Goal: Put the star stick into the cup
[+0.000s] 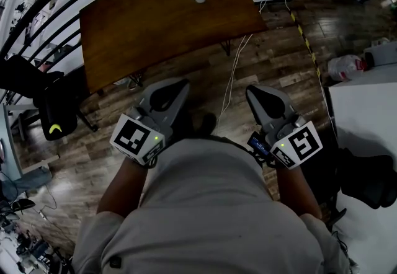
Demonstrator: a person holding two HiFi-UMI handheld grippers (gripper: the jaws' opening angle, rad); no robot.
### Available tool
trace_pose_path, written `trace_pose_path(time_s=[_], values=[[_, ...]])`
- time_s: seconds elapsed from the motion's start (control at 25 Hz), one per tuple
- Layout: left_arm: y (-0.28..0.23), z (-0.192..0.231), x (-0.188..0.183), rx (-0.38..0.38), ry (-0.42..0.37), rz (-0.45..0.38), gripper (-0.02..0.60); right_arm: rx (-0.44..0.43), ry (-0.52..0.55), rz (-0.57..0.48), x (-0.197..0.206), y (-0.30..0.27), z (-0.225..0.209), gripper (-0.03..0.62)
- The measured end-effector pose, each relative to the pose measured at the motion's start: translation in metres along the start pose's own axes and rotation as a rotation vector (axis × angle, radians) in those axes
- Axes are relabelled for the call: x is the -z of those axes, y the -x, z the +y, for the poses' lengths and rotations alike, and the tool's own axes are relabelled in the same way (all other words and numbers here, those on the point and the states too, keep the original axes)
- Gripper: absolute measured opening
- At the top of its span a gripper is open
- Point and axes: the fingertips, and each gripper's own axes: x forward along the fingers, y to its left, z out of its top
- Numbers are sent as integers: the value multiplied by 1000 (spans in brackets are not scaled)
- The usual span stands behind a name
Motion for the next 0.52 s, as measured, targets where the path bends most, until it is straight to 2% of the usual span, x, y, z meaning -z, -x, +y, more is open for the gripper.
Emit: trace_pose_path(time_s=[0.52], values=[[-4,-3,0,1,5,-5,3,2,-3,4,4,2,-4,8]])
